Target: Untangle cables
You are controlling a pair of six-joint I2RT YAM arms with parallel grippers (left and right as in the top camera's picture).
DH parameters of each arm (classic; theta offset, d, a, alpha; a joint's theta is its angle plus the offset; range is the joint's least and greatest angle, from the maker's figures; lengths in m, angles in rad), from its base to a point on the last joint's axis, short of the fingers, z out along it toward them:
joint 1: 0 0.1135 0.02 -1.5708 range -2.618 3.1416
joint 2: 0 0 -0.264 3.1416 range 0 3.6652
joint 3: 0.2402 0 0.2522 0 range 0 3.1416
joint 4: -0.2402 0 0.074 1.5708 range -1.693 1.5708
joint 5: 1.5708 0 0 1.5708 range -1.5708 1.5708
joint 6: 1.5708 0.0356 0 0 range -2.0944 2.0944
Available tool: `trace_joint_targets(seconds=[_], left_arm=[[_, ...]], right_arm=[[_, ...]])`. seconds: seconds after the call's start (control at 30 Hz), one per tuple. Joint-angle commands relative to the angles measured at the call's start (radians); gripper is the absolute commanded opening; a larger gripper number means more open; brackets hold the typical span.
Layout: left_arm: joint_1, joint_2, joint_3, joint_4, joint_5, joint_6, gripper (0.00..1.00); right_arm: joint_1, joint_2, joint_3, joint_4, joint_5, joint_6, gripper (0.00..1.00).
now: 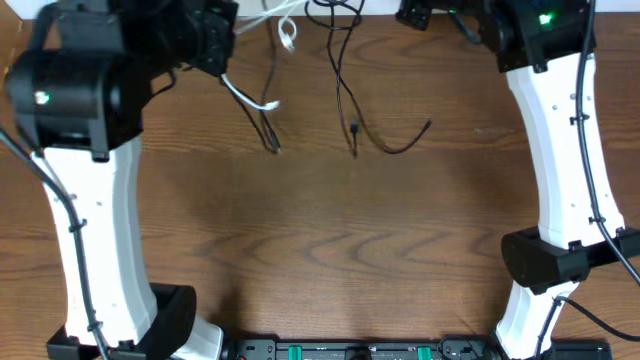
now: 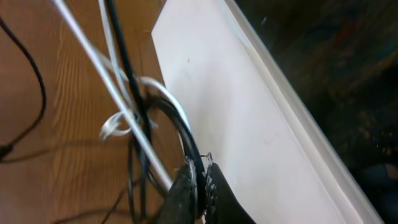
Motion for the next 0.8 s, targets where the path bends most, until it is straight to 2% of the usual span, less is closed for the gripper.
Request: trace_joint_targets(seconds=[0.0, 0.33, 0.63, 0.77], left_arm=[[0.034, 0.006, 0.003, 0.005, -0.032, -0.021, 0.08], [0.058, -0.003, 0.003, 0.016, -0.037, -0.032, 0.08], [0.253, -0.039, 0.003, 0.036, -0.032, -0.081, 0.08], [0.301, -0.056, 0.003, 0.055, 0.039, -0.095, 0.08]], right_arm=[[-0.050, -0.041, 0.003, -0.026, 0.036, -0.031, 0.01], [-0.093, -0.041, 0.003, -0.064, 0.101, -0.037, 0.01], [-0.149, -0.042, 0.003, -0.077, 0.139, -0.045, 0.01], [-0.173, -0.042, 0.003, -0.089, 0.136, -0.045, 0.01]])
